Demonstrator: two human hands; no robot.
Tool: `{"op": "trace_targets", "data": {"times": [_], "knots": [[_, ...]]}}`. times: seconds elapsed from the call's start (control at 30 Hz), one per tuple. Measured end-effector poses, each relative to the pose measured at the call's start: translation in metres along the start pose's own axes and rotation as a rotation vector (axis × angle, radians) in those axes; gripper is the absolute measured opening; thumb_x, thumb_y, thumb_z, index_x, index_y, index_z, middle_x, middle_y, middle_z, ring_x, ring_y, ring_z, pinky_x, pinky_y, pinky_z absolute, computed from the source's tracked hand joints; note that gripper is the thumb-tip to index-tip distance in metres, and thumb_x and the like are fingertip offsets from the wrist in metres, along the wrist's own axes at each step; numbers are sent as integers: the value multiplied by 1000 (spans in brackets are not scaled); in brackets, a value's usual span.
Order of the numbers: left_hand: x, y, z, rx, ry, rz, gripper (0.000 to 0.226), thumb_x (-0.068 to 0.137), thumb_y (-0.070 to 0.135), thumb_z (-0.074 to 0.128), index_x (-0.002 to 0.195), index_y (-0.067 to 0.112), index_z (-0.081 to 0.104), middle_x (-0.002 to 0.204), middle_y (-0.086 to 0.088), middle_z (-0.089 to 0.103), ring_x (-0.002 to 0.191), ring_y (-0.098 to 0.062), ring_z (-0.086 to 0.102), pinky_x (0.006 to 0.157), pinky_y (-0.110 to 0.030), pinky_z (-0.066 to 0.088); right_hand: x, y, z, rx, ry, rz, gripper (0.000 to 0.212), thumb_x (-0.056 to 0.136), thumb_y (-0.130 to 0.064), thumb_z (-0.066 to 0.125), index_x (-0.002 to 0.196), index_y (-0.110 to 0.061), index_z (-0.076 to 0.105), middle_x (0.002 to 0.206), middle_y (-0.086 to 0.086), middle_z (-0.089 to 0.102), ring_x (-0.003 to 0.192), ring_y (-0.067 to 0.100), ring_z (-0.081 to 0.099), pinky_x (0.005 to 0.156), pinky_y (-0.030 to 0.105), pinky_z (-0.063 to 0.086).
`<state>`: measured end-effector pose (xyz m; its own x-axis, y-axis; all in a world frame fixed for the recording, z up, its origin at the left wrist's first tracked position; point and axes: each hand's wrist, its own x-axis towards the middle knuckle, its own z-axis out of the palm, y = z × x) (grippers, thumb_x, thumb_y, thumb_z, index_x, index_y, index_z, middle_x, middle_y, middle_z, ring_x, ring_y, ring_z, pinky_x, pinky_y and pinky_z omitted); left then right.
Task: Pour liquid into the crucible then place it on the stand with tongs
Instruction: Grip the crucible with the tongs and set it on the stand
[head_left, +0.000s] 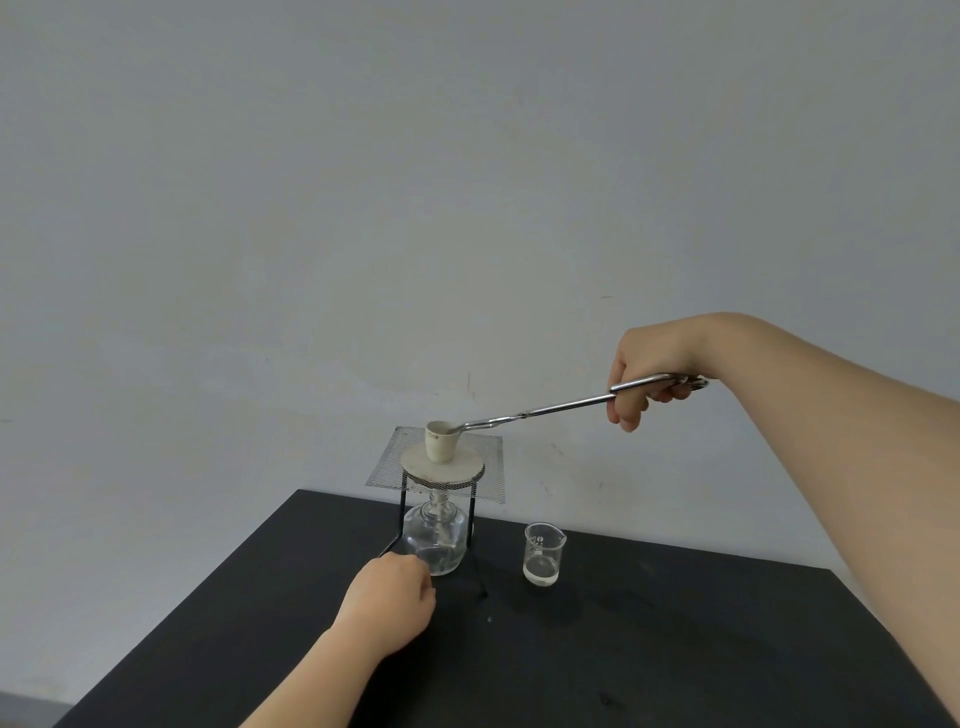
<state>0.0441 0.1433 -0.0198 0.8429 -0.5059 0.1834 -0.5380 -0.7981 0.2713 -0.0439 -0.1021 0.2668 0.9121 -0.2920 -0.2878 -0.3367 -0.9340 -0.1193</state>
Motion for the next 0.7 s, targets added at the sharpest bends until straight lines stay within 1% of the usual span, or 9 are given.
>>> {"op": "trace_targets", "data": {"times": [0.3, 0.43, 0.53, 0.7], "knots": [[1, -2, 1, -5, -6, -1, 28, 88, 29, 45, 93, 20, 71, 95, 2, 72, 90, -17, 65, 79, -28, 52, -3, 1, 0, 10, 18, 5, 76, 28, -35, 76, 96, -1, 74, 77, 9, 53, 67, 24, 39, 45, 23, 30], [1, -1, 1, -11, -3, 4, 26, 90, 29, 46, 94, 21, 70, 96, 3, 72, 91, -16, 65, 79, -26, 51, -5, 1, 1, 15, 28, -5, 76, 28, -34, 75, 96, 1, 74, 76, 8, 54, 62, 22, 39, 44, 22, 30], [1, -1, 1, -13, -5, 1, 26, 90, 30, 46, 94, 21, 70, 95, 3, 71, 90, -16, 65, 79, -27, 52, -5, 1, 0, 19, 33, -7, 76, 28, -34, 75, 95, 0, 74, 76, 8, 54, 63, 23, 39, 45, 22, 29], [1, -1, 3, -2, 6, 3, 27, 90, 28, 45, 93, 20, 70, 95, 2, 71, 90, -17, 65, 77, -26, 50, -6, 0, 0, 16, 41, -10, 75, 28, -35, 75, 95, -1, 74, 77, 8, 54, 66, 24, 38, 46, 23, 29]]}}
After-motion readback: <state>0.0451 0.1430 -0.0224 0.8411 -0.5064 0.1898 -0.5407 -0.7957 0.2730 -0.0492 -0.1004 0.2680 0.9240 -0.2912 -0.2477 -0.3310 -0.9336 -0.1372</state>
